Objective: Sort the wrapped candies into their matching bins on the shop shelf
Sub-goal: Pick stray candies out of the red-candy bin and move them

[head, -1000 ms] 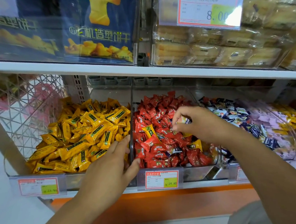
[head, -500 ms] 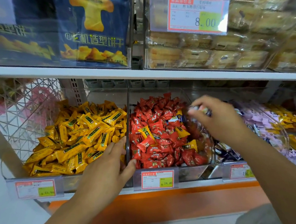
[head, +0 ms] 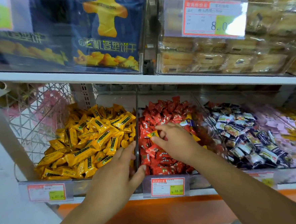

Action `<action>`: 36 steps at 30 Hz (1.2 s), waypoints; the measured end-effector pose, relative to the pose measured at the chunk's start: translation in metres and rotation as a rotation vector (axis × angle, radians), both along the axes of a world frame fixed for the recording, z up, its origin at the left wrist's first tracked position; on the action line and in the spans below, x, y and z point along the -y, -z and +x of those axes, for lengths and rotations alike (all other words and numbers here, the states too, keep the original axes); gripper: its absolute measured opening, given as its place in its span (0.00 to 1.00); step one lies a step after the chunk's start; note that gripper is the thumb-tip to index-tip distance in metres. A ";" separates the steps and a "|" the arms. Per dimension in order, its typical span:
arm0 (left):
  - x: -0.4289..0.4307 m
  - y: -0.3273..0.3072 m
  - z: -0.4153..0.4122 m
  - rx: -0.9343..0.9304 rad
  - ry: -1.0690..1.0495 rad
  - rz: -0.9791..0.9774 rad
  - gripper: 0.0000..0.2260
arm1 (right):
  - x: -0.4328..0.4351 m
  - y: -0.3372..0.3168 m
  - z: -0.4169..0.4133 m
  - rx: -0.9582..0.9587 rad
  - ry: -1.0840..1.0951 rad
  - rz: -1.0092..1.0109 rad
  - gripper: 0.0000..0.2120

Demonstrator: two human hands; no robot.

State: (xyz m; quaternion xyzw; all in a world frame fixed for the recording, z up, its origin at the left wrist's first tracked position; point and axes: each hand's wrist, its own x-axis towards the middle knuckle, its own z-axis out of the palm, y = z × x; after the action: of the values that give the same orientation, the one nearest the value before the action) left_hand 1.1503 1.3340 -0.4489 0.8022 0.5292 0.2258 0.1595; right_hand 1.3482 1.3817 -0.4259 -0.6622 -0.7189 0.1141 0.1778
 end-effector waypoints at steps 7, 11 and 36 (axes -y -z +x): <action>-0.002 0.000 -0.002 -0.047 0.007 0.004 0.30 | -0.012 -0.036 0.008 -0.196 0.062 0.035 0.02; -0.002 0.001 -0.003 -0.056 0.018 0.008 0.30 | -0.015 -0.046 0.015 -0.190 0.057 -0.068 0.05; 0.000 -0.001 -0.003 -0.090 -0.003 -0.002 0.30 | 0.008 -0.058 0.041 0.422 -0.080 -0.655 0.46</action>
State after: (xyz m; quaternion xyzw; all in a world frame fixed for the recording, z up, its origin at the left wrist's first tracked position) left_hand 1.1475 1.3340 -0.4479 0.8107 0.5372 0.1891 0.1357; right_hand 1.3895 1.3733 -0.3676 -0.6641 -0.6906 0.2055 -0.1993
